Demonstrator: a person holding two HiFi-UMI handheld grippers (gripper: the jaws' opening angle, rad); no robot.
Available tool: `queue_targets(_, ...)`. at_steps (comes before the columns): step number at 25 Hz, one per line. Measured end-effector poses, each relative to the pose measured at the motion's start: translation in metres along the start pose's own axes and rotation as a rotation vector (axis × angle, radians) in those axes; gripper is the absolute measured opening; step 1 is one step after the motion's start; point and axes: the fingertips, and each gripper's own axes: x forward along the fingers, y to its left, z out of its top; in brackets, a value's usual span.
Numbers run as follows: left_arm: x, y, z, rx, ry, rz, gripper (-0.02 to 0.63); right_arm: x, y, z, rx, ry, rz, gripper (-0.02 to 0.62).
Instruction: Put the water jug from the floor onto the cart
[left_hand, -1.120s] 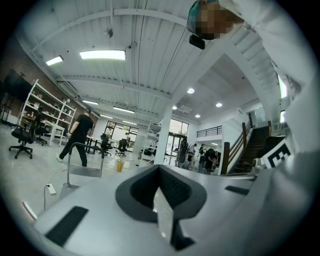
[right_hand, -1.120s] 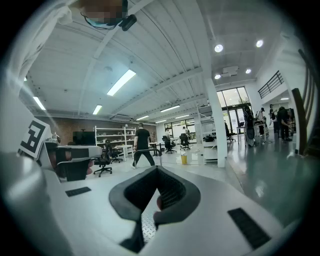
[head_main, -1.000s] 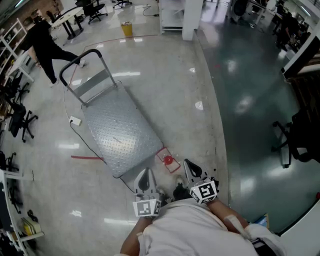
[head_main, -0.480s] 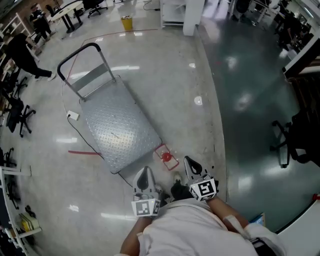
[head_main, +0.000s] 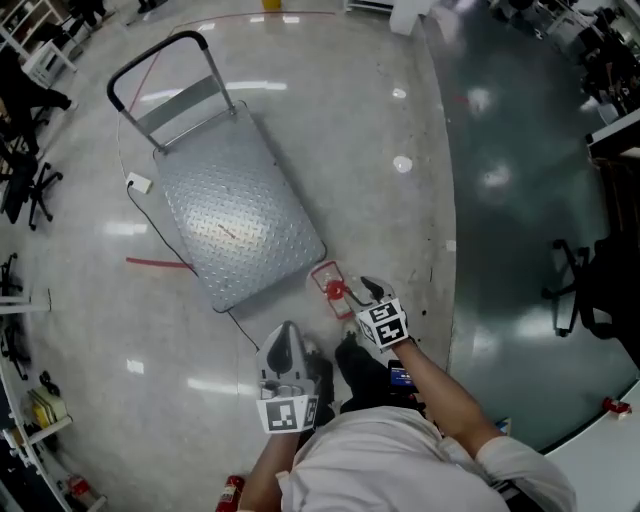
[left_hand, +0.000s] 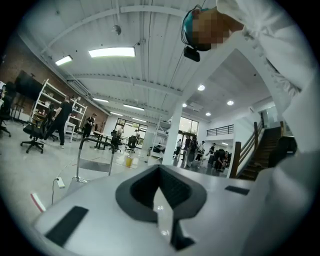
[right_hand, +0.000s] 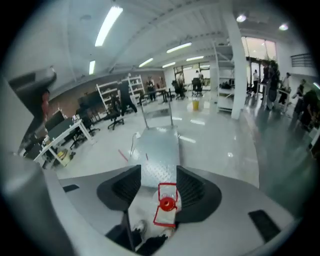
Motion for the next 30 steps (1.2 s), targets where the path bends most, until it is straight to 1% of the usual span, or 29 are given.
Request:
queue_targets(1, 0.000, 0.005, -0.001, 0.006, 0.006, 0.007, 0.003, 0.021, 0.003, -0.018, -0.009, 0.072, 0.018, 0.218)
queue_targets(2, 0.000, 0.011, -0.005, 0.009, 0.019, 0.014, 0.003, 0.040, 0.005, -0.037, -0.020, 0.141, 0.033, 0.227)
queue_targets(5, 0.005, 0.027, -0.025, -0.008, 0.074, 0.037, 0.003, 0.086, 0.009, -0.088, -0.064, 0.316, 0.057, 0.236)
queue_targets(7, 0.007, 0.033, -0.043, -0.019, 0.106, 0.046, 0.003, 0.106, 0.008, -0.120, -0.069, 0.411, 0.051, 0.239)
queue_targets(9, 0.010, 0.034, -0.061, -0.026, 0.129, 0.042, 0.003, 0.124, 0.005, -0.146, -0.053, 0.467, 0.037, 0.248)
queue_targets(13, 0.018, 0.039, -0.100, -0.058, 0.166, 0.043, 0.003, 0.159, -0.009, -0.174, -0.062, 0.502, -0.026, 0.249)
queue_targets(16, 0.018, 0.042, -0.122, -0.076, 0.200, 0.052, 0.003, 0.178, -0.012, -0.199, -0.028, 0.553, -0.022, 0.258)
queue_targets(19, 0.014, 0.044, -0.140, -0.098, 0.235, 0.064, 0.003, 0.191, -0.018, -0.217, -0.020, 0.589, -0.031, 0.272)
queue_targets(22, 0.005, 0.050, -0.149, -0.108, 0.253, 0.081, 0.003, 0.202, -0.021, -0.226, -0.014, 0.601, -0.046, 0.279)
queue_targets(25, -0.004, 0.055, -0.150, -0.119, 0.252, 0.102, 0.003, 0.209, -0.016, -0.233, -0.033, 0.615, -0.041, 0.281)
queue_targets(30, -0.011, 0.058, -0.153, -0.124, 0.251, 0.129, 0.003, 0.217, -0.020, -0.239, -0.056, 0.622, -0.065, 0.288)
